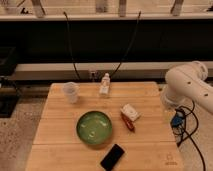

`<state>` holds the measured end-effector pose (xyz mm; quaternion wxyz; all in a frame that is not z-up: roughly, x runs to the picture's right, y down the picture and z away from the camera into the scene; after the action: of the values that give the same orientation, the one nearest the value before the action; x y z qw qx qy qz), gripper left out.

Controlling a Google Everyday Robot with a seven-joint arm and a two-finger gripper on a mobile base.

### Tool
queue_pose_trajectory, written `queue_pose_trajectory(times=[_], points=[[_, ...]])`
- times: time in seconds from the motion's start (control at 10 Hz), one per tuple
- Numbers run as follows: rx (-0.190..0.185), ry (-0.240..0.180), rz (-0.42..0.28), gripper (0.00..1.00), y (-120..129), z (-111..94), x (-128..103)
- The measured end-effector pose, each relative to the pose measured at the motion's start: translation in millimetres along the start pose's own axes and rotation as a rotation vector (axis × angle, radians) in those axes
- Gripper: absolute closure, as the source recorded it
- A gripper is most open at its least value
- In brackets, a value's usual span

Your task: Move the arm in a circular motion

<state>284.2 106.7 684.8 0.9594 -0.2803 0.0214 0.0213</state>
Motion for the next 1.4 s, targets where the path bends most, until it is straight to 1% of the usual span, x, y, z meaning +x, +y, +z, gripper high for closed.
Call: queue_pose_trajectory(times=[0.1,0.3,0.8,1.0,1.1,1.4], points=[[0.006,0.009,-0.010,0.20,-3,2,-4],[0.018,0.022,-0.039,0.20,-11,5,-32],[0.038,0.038,-0.073,0.20,-17,8,-41],[0.054,0.039,-0.103,0.20,-22,10,-63],[0.060,0.040,-0.111,0.20,-24,10,-68],[0.077,0.040,-0.136,0.20,-36,16,-70]])
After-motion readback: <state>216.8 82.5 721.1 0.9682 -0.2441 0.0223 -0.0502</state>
